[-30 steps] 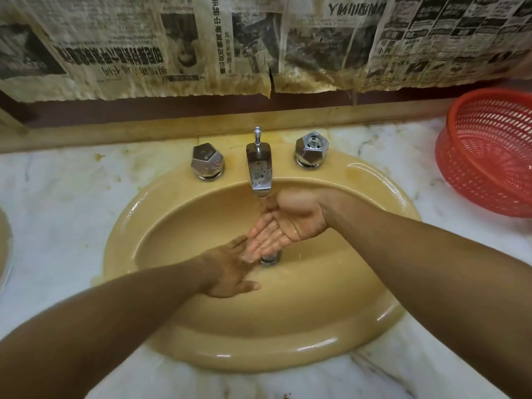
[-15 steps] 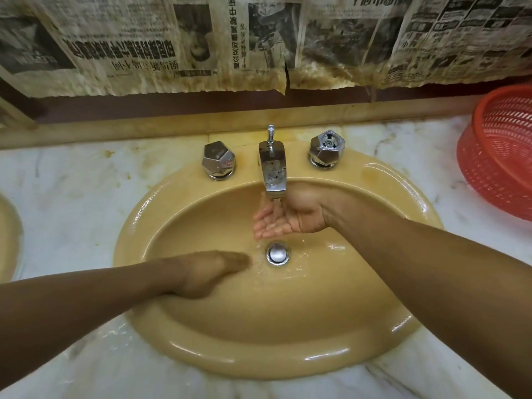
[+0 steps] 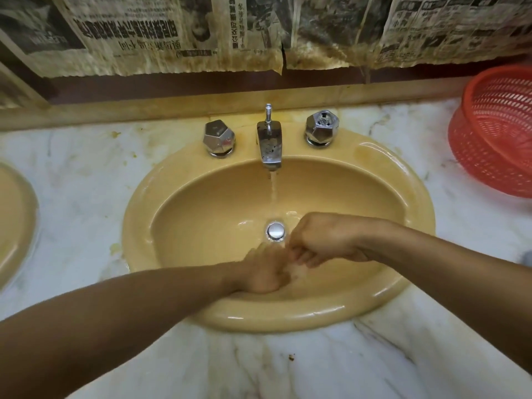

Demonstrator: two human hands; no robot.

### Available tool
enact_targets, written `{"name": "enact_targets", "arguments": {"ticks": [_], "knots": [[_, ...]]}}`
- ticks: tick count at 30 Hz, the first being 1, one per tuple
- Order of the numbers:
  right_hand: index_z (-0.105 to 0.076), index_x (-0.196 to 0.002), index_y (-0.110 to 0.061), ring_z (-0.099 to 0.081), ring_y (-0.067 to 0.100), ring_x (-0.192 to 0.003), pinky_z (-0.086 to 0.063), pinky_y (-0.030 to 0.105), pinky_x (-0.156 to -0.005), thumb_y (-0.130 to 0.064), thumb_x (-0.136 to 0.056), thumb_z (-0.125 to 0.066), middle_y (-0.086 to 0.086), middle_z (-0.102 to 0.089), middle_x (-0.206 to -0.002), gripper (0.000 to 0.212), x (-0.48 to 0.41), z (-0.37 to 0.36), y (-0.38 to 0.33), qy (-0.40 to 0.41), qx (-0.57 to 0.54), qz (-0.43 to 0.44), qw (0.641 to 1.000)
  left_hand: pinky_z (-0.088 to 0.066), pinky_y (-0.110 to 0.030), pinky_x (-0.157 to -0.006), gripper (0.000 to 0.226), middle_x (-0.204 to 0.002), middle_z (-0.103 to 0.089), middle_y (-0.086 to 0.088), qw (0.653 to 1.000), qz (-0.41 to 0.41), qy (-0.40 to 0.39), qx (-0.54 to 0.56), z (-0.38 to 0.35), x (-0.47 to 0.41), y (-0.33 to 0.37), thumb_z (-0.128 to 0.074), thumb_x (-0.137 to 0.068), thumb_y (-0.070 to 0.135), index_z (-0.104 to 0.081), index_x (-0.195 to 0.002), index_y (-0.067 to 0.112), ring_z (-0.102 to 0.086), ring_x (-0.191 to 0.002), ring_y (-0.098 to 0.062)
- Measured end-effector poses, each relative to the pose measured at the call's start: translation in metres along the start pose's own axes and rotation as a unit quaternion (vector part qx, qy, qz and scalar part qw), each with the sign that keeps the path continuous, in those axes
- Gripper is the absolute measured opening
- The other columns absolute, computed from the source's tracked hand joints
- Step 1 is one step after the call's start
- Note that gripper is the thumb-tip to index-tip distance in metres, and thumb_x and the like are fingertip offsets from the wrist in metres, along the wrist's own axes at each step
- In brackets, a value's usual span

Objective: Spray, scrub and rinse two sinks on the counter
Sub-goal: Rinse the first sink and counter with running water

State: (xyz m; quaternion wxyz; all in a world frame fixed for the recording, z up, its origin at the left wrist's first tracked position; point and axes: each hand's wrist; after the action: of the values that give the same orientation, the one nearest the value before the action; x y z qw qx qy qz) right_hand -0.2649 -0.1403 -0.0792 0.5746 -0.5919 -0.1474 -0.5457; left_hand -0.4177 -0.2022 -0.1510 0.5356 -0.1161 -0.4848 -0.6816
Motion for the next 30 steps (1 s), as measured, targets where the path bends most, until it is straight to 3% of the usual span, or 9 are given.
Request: {"name": "enact_targets", "arguments": {"ticks": [4,7,10,12,16,19,22,26,30], "knots": [[-0.064,-0.112,0.009,-0.072,0.038,-0.096,-0.059,0.046,-0.092,-0.02,-0.108,-0.041,0.027,-0.071,-0.109,0.036,-0.022,0.023,-0.01,0.052,-0.274,0.046,0.959,0.005,-0.038,-0.124,0.065,-0.17,0.009,0.016,0.972,-0.008,-0.178,-0.152,0.001,0.021,-0.056,-0.01,-0.102,0.068,-0.003,-0.162,0.043,0.009,-0.154,-0.005],[-0.063,-0.117,0.011,-0.071,0.04,-0.103,-0.059,0.045,-0.091,-0.023,-0.11,-0.034,0.03,-0.071,-0.113,0.044,-0.042,0.026,-0.029,-0.043,-0.532,0.056,0.844,0.015,-0.041,-0.125,0.072,-0.166,0.027,0.008,0.918,0.022,-0.097,-0.385,0.031,0.024,-0.106,0.0,-0.102,0.065,0.015,-0.162,0.028,0.022,-0.153,-0.008],[-0.066,-0.11,0.012,-0.069,0.04,-0.108,-0.059,0.044,-0.09,-0.017,-0.108,-0.035,0.029,-0.072,-0.109,0.043,-0.052,0.019,-0.042,-0.093,-0.643,0.055,0.758,0.021,-0.044,-0.123,0.074,-0.162,0.035,0.004,0.917,0.055,-0.007,-0.394,0.021,0.004,-0.108,-0.01,-0.105,0.059,0.025,-0.159,0.022,0.029,-0.151,-0.012],[-0.068,-0.106,0.012,-0.071,0.04,-0.105,-0.06,0.043,-0.09,-0.015,-0.105,-0.037,0.029,-0.072,-0.109,0.041,-0.047,0.019,-0.04,-0.123,-0.616,0.055,0.776,0.023,-0.048,-0.122,0.081,-0.163,0.036,-0.003,0.954,0.08,0.05,-0.284,-0.004,-0.023,-0.087,-0.016,-0.104,0.062,0.027,-0.157,0.018,0.035,-0.149,-0.018],[-0.067,-0.105,0.016,-0.071,0.045,-0.1,-0.056,0.05,-0.098,-0.016,-0.103,-0.037,0.035,-0.069,-0.109,0.044,-0.009,0.039,0.0,-0.211,-0.335,-0.051,0.917,0.022,-0.054,-0.121,0.093,-0.157,0.044,-0.01,0.982,0.143,0.052,-0.108,-0.061,-0.082,-0.024,-0.015,-0.094,0.074,0.029,-0.157,0.022,0.048,-0.14,-0.03],[-0.065,-0.111,0.017,-0.072,0.041,-0.101,-0.055,0.048,-0.1,-0.017,-0.106,-0.039,0.032,-0.071,-0.109,0.043,0.024,0.063,0.034,-0.086,-0.048,-0.131,0.987,0.016,-0.054,-0.123,0.087,-0.163,0.035,-0.014,0.991,0.125,0.019,-0.039,-0.074,-0.108,0.025,-0.01,-0.092,0.063,0.018,-0.161,0.018,0.039,-0.146,-0.03],[-0.069,-0.095,0.006,-0.069,0.031,-0.079,-0.059,0.04,-0.085,-0.012,-0.101,-0.046,0.023,-0.074,-0.096,0.029,0.03,0.081,0.047,0.09,0.109,-0.094,0.986,0.005,-0.048,-0.127,0.078,-0.17,0.009,-0.019,0.994,-0.007,0.033,0.102,-0.059,-0.119,0.078,-0.03,-0.105,0.05,-0.009,-0.16,-0.002,0.019,-0.156,-0.026],[-0.071,-0.093,0.005,-0.074,0.032,-0.089,-0.061,0.039,-0.088,-0.007,-0.096,-0.053,0.018,-0.076,-0.097,0.021,0.009,0.087,0.025,0.177,0.062,0.017,0.982,-0.043,-0.033,-0.099,0.048,-0.135,-0.059,0.0,0.938,-0.078,0.247,0.23,-0.043,-0.112,0.083,-0.045,-0.093,0.008,-0.053,-0.139,0.016,-0.055,-0.122,-0.019],[-0.066,-0.103,0.01,-0.073,0.035,-0.085,-0.062,0.042,-0.084,-0.005,-0.1,-0.053,0.026,-0.073,-0.1,0.02,-0.027,0.065,-0.008,0.165,-0.172,0.094,0.967,-0.055,-0.032,-0.062,0.019,-0.092,-0.074,-0.013,0.823,0.063,0.369,0.427,-0.004,-0.102,0.032,-0.056,-0.095,-0.001,-0.066,-0.094,0.015,-0.072,-0.073,-0.025]]}}
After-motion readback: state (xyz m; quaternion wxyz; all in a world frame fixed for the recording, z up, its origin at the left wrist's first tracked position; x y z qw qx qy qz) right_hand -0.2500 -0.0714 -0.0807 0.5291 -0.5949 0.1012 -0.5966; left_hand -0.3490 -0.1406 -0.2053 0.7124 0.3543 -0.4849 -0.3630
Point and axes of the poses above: each hand's wrist, its own x-axis away from the middle knuckle, its own z-axis out of the back of the hand, y = z × x
